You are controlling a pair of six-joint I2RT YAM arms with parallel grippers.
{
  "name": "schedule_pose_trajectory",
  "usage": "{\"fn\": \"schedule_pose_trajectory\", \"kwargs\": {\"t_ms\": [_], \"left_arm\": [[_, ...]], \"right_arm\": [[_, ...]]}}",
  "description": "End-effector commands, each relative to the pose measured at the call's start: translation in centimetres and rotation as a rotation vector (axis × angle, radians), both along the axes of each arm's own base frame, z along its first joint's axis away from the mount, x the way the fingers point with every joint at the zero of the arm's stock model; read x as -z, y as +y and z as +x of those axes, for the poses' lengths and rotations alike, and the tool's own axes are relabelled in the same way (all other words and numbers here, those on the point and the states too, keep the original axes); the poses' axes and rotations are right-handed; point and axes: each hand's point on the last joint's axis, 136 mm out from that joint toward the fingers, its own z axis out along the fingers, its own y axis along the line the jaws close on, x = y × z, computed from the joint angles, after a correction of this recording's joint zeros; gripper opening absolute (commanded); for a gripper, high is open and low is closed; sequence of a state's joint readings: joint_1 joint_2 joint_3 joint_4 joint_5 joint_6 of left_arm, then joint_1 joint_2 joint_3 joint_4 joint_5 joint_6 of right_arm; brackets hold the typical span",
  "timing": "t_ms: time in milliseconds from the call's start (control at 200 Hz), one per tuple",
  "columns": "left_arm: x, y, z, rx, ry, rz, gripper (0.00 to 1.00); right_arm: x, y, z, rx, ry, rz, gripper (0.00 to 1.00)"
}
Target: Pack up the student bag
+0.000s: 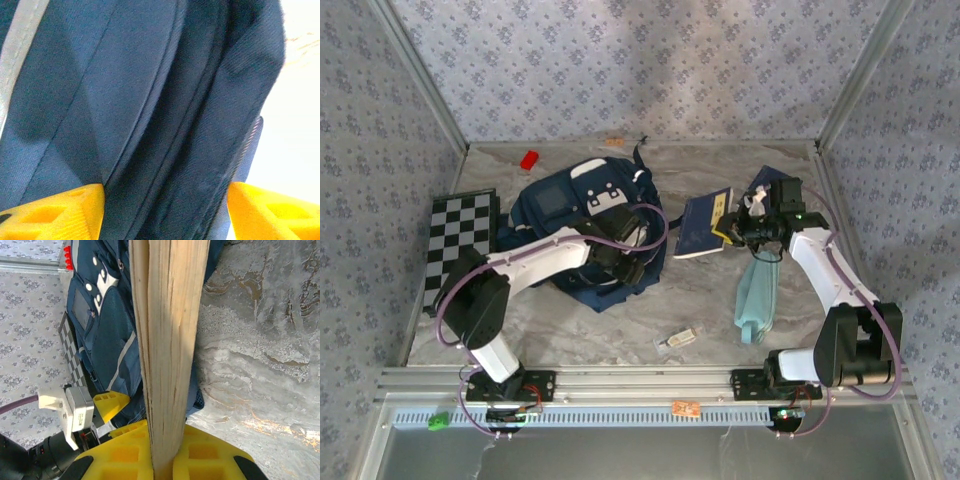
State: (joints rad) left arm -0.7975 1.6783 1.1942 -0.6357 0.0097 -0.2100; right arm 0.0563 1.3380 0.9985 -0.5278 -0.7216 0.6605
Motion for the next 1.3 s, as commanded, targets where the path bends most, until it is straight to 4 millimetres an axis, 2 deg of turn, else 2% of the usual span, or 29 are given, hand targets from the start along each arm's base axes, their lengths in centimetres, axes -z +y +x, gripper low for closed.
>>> {"fn": "schedule_pose_trajectory", "kwargs": {"t_ms": [0, 155, 380, 495, 585, 850, 959, 1039, 1299], "left_arm": [[0.1, -1.5, 0.5, 0.047, -0.013, -0.010, 0.57], [0.1, -1.6, 0.8, 0.048, -0.015, 0.004, 0.34], [-1.7, -1.2, 1.1, 0.044, -0.057, 0.000, 0.00], [-3.7, -0.9, 1.3, 0.026, -0.098, -0.027, 0.00], [-6.0, -0.3, 2.0, -0.018, -0.154, -0.067, 0.00], [-15.2, 3.4, 4.8, -0.214, -0.341, -0.214, 0.00], [-19.0, 3.5, 5.1, -0.220, -0.413, -0.319, 0.00], [-20.9, 3.4, 5.5, -0.225, -0.454, -0.368, 0.00], [-24.0, 3.3, 6.7, -0.249, -0.499, -0.417, 0.00]], "right_arm": [[-0.4, 0.1, 0.2, -0.022, -0.035, 0.016, 0.00], [-0.4, 0.0, 0.1, -0.023, -0.029, 0.022, 0.00], [-0.2, 0.0, -0.1, -0.048, -0.039, 0.015, 0.00], [-0.1, 0.1, -0.2, -0.058, -0.027, 0.023, 0.00], [-0.1, 0.3, -0.7, -0.081, -0.014, 0.017, 0.00], [0.4, 2.0, -3.5, -0.174, 0.042, 0.016, 0.00], [0.5, 4.2, -4.4, -0.218, 0.049, 0.038, 0.00], [0.4, 6.4, -4.6, -0.251, 0.035, 0.063, 0.00], [-0.1, 13.5, -3.6, -0.309, -0.030, 0.114, 0.00]]}}
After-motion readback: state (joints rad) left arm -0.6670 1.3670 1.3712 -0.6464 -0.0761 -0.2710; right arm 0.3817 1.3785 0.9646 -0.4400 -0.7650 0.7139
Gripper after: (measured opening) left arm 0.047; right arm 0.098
